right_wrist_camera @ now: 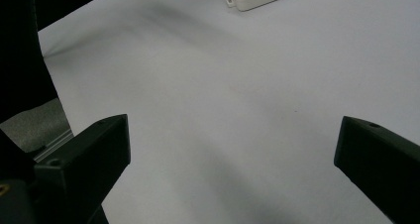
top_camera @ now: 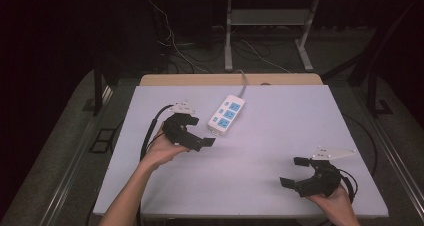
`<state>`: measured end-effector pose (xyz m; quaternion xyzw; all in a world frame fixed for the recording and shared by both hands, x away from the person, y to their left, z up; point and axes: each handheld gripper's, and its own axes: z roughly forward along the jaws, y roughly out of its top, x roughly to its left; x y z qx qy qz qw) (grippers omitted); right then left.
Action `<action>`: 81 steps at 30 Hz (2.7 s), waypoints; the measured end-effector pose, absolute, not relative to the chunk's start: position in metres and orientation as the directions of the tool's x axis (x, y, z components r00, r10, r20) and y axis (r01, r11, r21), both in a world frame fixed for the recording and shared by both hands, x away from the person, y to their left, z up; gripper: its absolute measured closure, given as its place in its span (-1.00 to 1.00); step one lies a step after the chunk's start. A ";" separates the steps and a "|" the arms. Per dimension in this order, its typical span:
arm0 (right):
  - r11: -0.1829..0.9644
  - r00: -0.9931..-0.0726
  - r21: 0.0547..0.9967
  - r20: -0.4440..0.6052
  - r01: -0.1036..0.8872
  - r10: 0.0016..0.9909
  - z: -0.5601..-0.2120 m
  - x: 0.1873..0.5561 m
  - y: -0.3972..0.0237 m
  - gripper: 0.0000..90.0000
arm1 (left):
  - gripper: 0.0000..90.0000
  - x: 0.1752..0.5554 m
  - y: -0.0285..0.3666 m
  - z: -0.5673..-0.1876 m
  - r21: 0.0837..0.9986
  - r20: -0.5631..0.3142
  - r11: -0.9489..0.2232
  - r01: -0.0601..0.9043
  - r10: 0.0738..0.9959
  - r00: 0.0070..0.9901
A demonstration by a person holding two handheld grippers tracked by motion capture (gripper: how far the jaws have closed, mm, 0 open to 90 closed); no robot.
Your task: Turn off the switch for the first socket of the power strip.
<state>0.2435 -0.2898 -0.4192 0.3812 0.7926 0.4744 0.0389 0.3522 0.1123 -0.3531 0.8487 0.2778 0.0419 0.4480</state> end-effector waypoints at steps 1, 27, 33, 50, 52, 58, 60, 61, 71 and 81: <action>0.259 -0.706 0.782 0.300 0.567 0.641 -0.419 0.244 -0.290 -0.99 | -1.00 0.354 0.111 -0.352 0.782 -0.177 -0.448 0.433 0.507 0.843; 0.255 -0.704 0.783 0.302 0.568 0.643 -0.420 0.243 -0.290 -0.99 | -0.99 0.394 0.075 -0.335 0.704 -0.121 -0.580 0.409 0.470 0.874; 0.252 -0.704 0.785 0.302 0.566 0.643 -0.420 0.242 -0.290 -0.99 | -0.99 0.404 0.066 -0.334 0.691 -0.109 -0.601 0.402 0.463 0.879; 0.260 -0.717 0.792 0.292 0.552 0.632 -0.418 0.241 -0.290 -0.99 | -0.94 0.438 0.041 -0.320 0.659 -0.069 -0.652 0.375 0.444 0.893; 0.261 -0.719 0.793 0.292 0.551 0.631 -0.417 0.240 -0.289 -0.99 | -0.93 0.441 0.039 -0.319 0.656 -0.060 -0.658 0.371 0.444 0.894; 0.252 -0.716 0.797 0.293 0.549 0.633 -0.416 0.240 -0.291 -0.99 | -0.89 0.452 0.036 -0.317 0.649 -0.052 -0.664 0.372 0.449 0.892; 0.253 -0.717 0.797 0.291 0.548 0.634 -0.416 0.240 -0.291 -0.99 | -0.88 0.457 0.036 -0.316 0.653 -0.063 -0.653 0.384 0.459 0.886; 0.253 -0.717 0.798 0.291 0.548 0.634 -0.416 0.240 -0.291 -0.99 | -0.86 0.459 0.037 -0.316 0.651 -0.061 -0.655 0.383 0.458 0.887; 0.252 -0.716 0.798 0.292 0.548 0.634 -0.416 0.240 -0.291 -0.99 | -0.56 0.481 0.042 -0.317 0.671 -0.088 -0.611 0.419 0.496 0.864; 0.251 -0.715 0.797 0.294 0.550 0.634 -0.416 0.241 -0.291 -0.99 | -0.09 0.499 0.045 -0.324 0.692 -0.109 -0.560 0.455 0.542 0.833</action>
